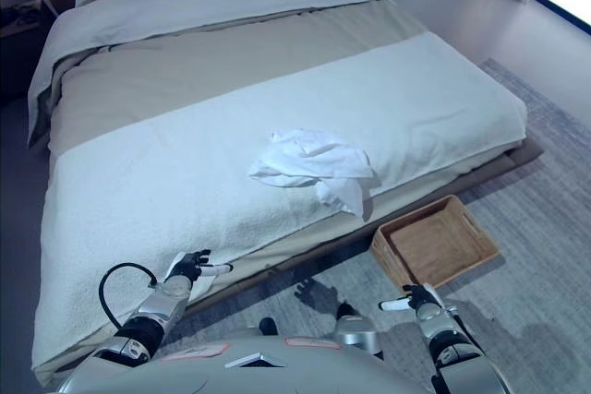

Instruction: Put the clothes on the bed into the basket.

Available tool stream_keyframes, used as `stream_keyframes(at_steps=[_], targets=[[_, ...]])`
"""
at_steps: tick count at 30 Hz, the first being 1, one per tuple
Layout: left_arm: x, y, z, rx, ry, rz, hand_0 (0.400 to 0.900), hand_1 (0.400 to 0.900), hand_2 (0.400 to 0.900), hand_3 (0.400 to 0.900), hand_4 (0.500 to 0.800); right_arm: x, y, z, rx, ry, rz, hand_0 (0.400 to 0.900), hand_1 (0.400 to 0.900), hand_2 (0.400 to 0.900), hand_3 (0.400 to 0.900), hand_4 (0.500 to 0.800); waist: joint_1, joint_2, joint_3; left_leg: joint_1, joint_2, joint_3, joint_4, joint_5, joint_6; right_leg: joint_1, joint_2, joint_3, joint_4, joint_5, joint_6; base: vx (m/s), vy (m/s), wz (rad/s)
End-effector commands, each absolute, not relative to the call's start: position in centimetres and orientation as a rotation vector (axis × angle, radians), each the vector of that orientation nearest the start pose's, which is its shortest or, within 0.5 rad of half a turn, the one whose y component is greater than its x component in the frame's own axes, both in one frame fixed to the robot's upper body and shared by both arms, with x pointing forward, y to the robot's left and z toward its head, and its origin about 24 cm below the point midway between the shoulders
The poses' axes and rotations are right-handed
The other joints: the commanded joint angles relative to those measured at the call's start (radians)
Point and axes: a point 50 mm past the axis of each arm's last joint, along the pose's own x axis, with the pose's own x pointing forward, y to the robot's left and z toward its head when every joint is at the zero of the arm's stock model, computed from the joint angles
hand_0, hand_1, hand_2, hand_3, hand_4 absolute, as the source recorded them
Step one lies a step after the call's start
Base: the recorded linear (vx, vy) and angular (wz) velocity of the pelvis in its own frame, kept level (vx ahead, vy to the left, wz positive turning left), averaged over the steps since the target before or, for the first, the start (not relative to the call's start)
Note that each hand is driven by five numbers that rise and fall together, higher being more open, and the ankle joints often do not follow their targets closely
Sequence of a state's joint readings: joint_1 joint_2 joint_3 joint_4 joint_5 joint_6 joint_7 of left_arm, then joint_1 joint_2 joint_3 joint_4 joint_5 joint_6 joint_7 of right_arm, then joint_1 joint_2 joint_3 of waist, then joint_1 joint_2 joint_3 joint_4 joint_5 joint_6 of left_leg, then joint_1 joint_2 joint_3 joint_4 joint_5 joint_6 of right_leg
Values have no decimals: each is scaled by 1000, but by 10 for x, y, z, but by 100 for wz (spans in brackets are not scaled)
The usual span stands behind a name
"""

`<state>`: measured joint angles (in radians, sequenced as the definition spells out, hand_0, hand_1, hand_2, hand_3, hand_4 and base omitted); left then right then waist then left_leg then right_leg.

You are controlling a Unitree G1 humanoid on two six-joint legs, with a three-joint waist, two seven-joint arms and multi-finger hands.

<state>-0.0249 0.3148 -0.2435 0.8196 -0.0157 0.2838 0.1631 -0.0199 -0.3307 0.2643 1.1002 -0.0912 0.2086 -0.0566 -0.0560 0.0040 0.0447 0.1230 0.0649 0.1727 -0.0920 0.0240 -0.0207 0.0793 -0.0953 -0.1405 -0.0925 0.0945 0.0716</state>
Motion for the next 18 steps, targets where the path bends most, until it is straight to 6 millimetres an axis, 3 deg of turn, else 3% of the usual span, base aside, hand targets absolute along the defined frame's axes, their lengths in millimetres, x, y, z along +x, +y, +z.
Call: stream_keyframes(at_steps=[1,11,18], targets=[[187,242,-112,540,969,129,900,900,900,900,800,123,-273,-141,-662,1264,-12,900,900,900,900,800,-20,4,6,-44,-15,-5,5,-12,-15,68,9,11,14,-117,12,0,0,0],[187,245,-111,538,968,150,900,900,900,900,800,122,-275,-141,-670,1266,-14,900,900,900,900,800,-17,2,9,-45,-16,-10,5,-14,-15,67,10,7,12,-116,12,2,1,1],[187,248,-108,530,953,172,900,900,900,900,800,134,-275,-135,-679,1209,-29,900,900,900,900,800,-8,0,23,-62,-27,-28,5,-12,-4,49,4,10,20,-116,18,6,30,4]])
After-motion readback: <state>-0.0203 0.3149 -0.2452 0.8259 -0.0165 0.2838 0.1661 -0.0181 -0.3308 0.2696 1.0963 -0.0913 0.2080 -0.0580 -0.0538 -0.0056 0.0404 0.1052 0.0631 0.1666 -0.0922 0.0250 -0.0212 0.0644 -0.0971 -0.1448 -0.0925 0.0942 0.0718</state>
